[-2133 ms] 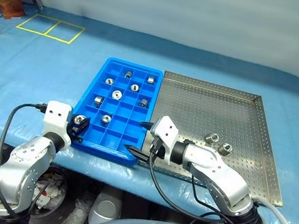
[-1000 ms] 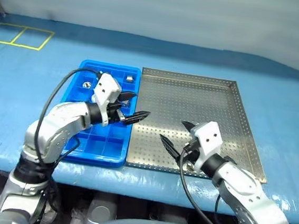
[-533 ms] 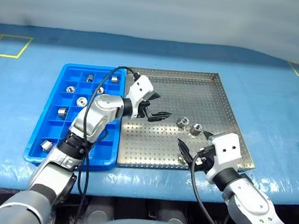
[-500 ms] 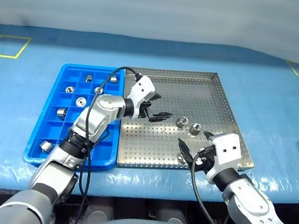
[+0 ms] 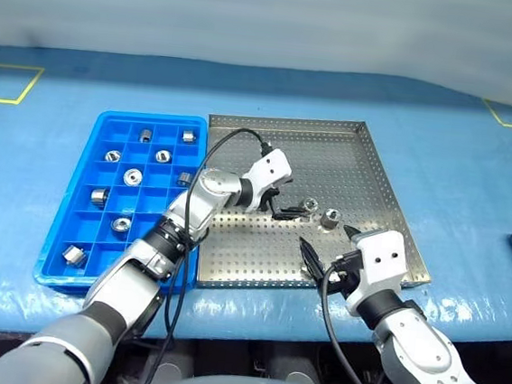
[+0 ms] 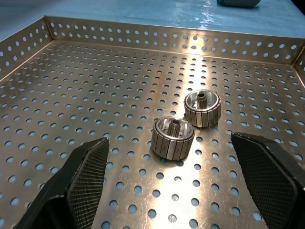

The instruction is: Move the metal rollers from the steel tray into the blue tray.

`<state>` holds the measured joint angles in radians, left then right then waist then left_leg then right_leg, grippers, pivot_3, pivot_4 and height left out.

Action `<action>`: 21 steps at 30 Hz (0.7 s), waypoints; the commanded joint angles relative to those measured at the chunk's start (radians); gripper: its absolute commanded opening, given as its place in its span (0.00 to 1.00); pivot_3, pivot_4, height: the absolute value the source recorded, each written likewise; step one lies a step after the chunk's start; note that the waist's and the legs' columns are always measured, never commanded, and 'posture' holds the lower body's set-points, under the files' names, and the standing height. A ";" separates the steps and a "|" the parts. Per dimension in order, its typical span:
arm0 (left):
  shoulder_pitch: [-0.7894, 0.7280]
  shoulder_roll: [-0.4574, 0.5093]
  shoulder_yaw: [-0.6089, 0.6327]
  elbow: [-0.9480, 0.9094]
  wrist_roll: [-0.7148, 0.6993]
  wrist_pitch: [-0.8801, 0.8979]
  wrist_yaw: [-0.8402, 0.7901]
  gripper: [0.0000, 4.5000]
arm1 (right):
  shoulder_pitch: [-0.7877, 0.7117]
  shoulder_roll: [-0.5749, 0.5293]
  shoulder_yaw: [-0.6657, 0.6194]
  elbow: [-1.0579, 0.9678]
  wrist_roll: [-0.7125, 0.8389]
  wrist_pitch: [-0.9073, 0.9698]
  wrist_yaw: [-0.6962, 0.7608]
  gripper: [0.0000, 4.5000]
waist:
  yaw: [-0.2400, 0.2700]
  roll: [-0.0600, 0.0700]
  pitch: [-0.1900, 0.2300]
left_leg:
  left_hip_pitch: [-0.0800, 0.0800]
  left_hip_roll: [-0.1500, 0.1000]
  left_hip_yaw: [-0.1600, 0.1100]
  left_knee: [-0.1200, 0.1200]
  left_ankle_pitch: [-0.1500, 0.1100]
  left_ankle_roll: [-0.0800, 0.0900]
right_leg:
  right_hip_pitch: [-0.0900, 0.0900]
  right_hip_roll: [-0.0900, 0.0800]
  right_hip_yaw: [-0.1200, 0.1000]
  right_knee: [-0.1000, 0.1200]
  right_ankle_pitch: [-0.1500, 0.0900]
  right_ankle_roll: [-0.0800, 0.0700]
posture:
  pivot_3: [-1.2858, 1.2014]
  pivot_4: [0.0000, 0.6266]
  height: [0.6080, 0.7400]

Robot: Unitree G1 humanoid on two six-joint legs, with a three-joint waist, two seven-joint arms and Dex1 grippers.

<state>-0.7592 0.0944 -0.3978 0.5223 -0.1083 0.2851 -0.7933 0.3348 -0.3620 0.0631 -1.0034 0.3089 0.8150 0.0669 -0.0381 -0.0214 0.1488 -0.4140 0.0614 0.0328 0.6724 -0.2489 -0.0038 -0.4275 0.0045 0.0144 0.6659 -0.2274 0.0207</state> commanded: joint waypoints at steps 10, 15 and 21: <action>-0.105 -0.124 0.035 0.253 0.101 -0.190 0.091 0.99 | 0.024 -0.016 0.010 -0.044 0.019 -0.060 -0.043 1.00 | -0.006 0.000 0.000 | 0.000 0.000 0.001 0.000 0.000 0.000 | 0.000 0.000 0.001 0.000 0.001 0.001 | 0.46 0.24 1.00; -0.119 -0.155 0.041 0.314 0.128 -0.219 0.102 0.99 | 0.030 -0.025 0.013 -0.044 0.025 -0.072 -0.057 1.00 | -0.009 0.000 0.000 | 0.000 0.000 0.001 0.000 0.000 0.001 | 0.000 0.000 0.001 0.000 0.001 0.002 | 0.46 0.24 1.00; -0.128 -0.177 0.039 0.398 0.166 -0.240 0.103 0.99 | 0.024 -0.028 0.017 -0.044 0.029 -0.072 -0.067 1.00 | -0.020 0.000 0.000 | 0.000 0.000 0.001 0.000 0.000 0.001 | 0.000 0.000 0.001 0.000 0.001 0.002 | 0.45 0.24 1.00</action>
<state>-0.8642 -0.0692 -0.3636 0.9146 0.0411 0.0753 -0.6863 0.3643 -0.3860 0.0839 -1.0034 0.3276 0.7675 0.0083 -0.0586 -0.0215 0.1488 -0.4138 0.0614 0.0341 0.6726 -0.2494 -0.0030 -0.4276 0.0047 0.0157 0.6658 -0.2264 0.0223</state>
